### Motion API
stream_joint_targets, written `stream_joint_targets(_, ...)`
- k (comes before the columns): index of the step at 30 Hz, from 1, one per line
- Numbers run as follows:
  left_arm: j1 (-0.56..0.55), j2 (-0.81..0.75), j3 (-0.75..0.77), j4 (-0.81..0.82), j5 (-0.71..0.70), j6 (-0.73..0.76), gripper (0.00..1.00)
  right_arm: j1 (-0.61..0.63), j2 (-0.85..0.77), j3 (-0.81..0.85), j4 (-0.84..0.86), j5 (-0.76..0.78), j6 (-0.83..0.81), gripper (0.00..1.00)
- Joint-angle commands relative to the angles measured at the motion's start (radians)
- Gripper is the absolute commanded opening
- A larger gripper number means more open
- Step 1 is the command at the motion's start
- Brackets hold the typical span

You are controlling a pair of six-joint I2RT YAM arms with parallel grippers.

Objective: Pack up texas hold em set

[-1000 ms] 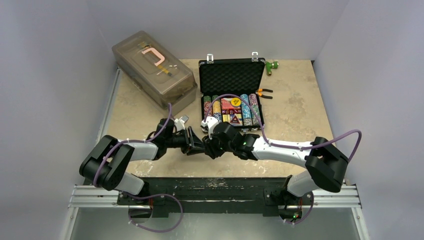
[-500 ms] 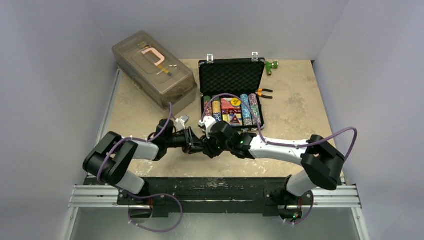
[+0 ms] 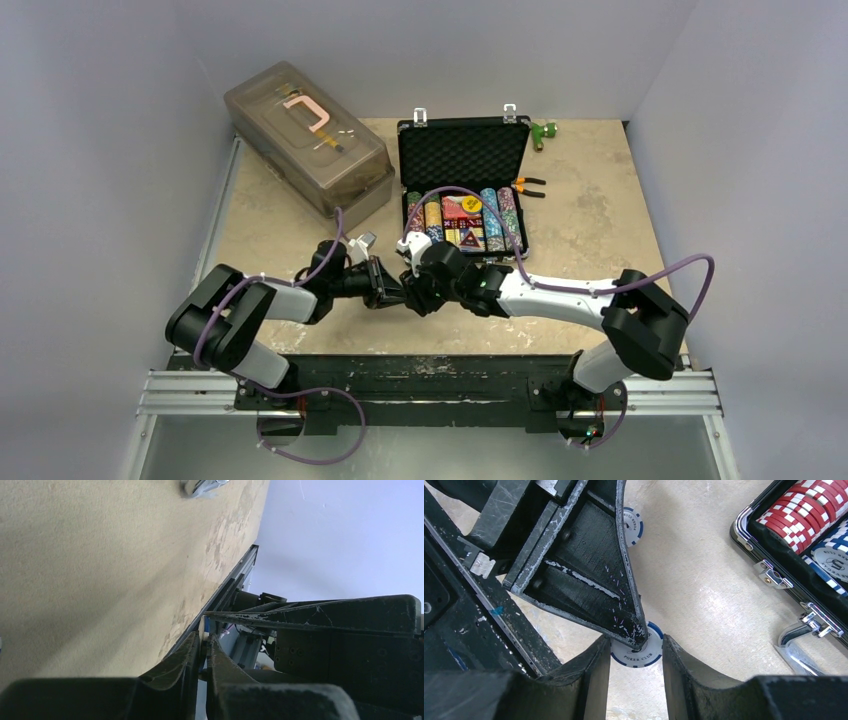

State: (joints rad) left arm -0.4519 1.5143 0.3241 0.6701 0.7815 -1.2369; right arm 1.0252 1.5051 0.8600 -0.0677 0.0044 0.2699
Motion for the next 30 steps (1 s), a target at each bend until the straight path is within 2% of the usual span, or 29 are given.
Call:
stream_joint_targets(1, -0.016, -0.036, 0.009, 0.017, 0.052, 0.013, 0.02, -0.007, 0.010, 0.058, 0.062, 0.009, -0.001, 0.23)
stream_joint_targets(5, -0.018, -0.070, 0.032, -0.080, 0.030, 0.054, 0.00, -0.006, 0.011, 0.064, 0.062, 0.010, -0.001, 0.34)
stream_joint_targets(9, -0.024, -0.142, 0.074, -0.284, -0.034, 0.143, 0.00, -0.007, 0.009, 0.068, 0.046, 0.011, 0.005, 0.50)
stream_joint_targets(15, -0.043, -0.317, 0.147, -0.585, -0.218, 0.275, 0.00, -0.007, -0.109, 0.045, -0.039, 0.068, 0.049, 0.72)
stream_joint_targets(18, -0.099, -0.416, 0.205, -0.716, -0.386, 0.378, 0.00, -0.007, -0.230, 0.006, -0.138, 0.191, 0.100, 0.74)
stream_joint_targets(22, -0.199, -0.448, 0.308, -0.786, -0.598, 0.595, 0.00, -0.014, -0.382, -0.022, -0.393, 0.501, 0.257, 0.75)
stream_joint_targets(25, -0.229, -0.395, 0.377, -0.737, -0.606, 0.746, 0.00, -0.015, -0.492, -0.054, -0.547, 0.612, 0.376, 0.76)
stream_joint_targets(30, -0.258, -0.238, 0.575, -0.813, -0.599, 1.038, 0.00, -0.015, -0.660, -0.102, -0.646, 0.618, 0.459, 0.77)
